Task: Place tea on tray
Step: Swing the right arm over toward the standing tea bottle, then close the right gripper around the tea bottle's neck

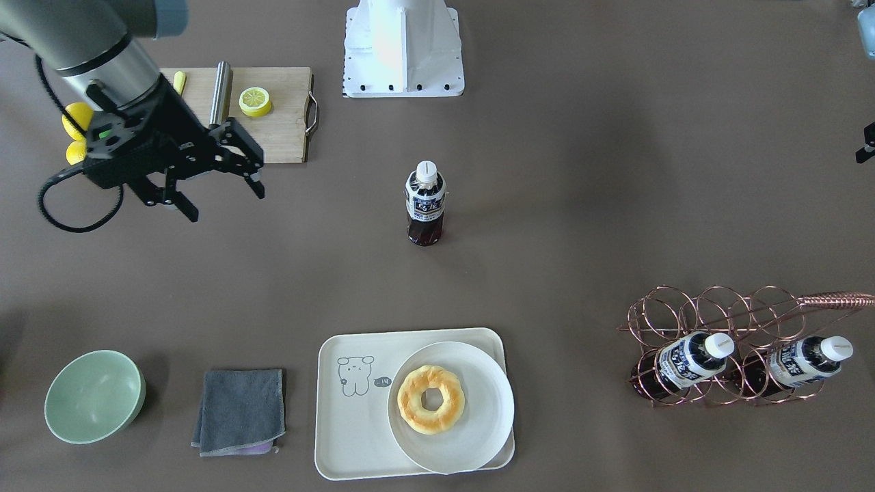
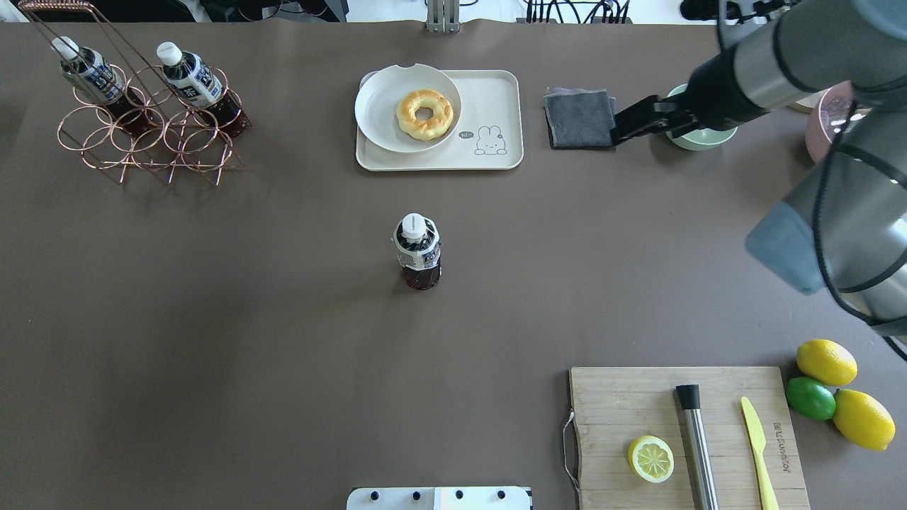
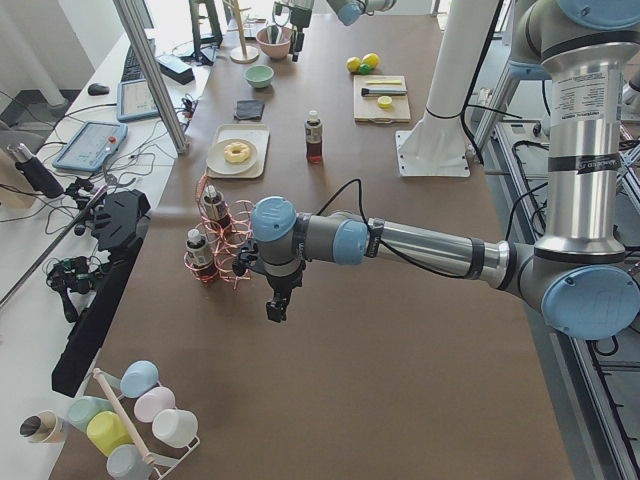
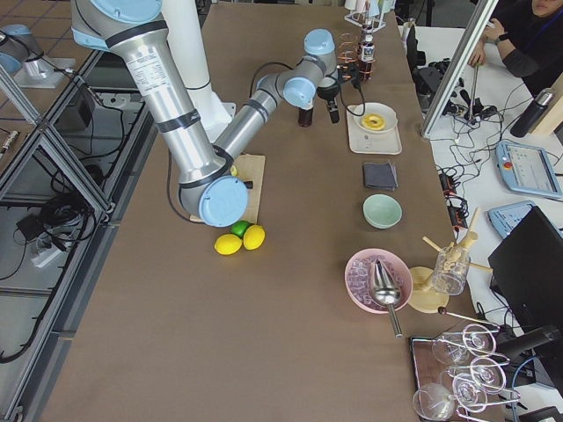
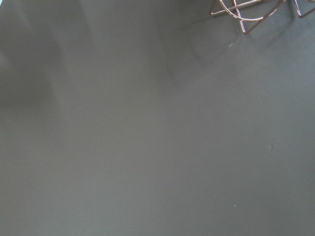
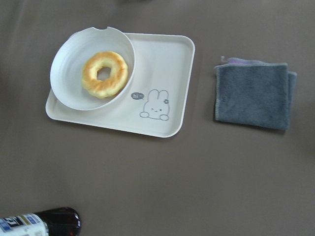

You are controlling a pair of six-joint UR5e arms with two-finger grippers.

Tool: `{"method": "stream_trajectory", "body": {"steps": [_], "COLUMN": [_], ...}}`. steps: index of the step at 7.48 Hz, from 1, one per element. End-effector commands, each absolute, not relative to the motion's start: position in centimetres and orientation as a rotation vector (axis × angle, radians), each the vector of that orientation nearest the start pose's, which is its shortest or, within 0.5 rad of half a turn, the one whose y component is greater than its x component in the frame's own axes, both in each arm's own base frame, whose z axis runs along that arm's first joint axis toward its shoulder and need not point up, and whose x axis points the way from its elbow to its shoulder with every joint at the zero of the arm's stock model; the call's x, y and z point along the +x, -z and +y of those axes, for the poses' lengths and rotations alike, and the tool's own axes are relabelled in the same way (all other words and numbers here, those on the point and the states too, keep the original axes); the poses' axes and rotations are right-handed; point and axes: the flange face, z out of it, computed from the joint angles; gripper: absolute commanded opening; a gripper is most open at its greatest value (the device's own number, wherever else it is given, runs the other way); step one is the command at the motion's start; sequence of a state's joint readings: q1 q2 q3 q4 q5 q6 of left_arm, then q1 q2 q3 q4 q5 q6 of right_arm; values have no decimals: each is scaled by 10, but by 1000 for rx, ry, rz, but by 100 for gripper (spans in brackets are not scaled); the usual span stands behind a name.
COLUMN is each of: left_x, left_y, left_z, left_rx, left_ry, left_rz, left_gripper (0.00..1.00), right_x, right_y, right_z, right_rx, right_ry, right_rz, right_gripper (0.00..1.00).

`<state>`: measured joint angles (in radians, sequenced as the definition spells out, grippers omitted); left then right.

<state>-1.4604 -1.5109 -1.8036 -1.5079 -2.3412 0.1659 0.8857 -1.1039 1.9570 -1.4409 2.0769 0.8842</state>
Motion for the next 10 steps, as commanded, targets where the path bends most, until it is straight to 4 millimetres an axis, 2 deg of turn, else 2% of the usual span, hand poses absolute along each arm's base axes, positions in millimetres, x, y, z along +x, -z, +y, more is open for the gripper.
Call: {"method": "stream_trajectory", "body": {"steps": [1,2,4,5,6,7,8,10], "left_x": [-12,-12,-12,-13,-13,-13,-13,-13], "left_y": [-580,-579,-587,-592,-593,-592,-592,-591], "left_z": [-473,-473,-471,-469,-469,-468,-469,-469], "left_rx": [128,144,141,133,131,132,133,134], "left_ry": [-305,-312,-311,-308,-307,-306,-308,-308], "left_rz": [771,770,769,770,770,770,770,770], "left_gripper": [100,100,100,100,100,100,100,100], "right_x": [-400,-426,-478,-496,-515,-529,-532,-539], "right_y": [-83,-65,-38,-34,-40,-41,-40,-43], "right_z": [-449,-426,-421,-412,-400,-401,-400,-402], "right_rx": [288,296,244,248,246,256,257,267], "right_ry": [-52,-53,-141,-140,-125,-129,-129,-129], "right_rz": [-899,-857,-831,-807,-784,-761,-761,-764], "right_gripper": [100,100,100,100,99,99,96,85]}}
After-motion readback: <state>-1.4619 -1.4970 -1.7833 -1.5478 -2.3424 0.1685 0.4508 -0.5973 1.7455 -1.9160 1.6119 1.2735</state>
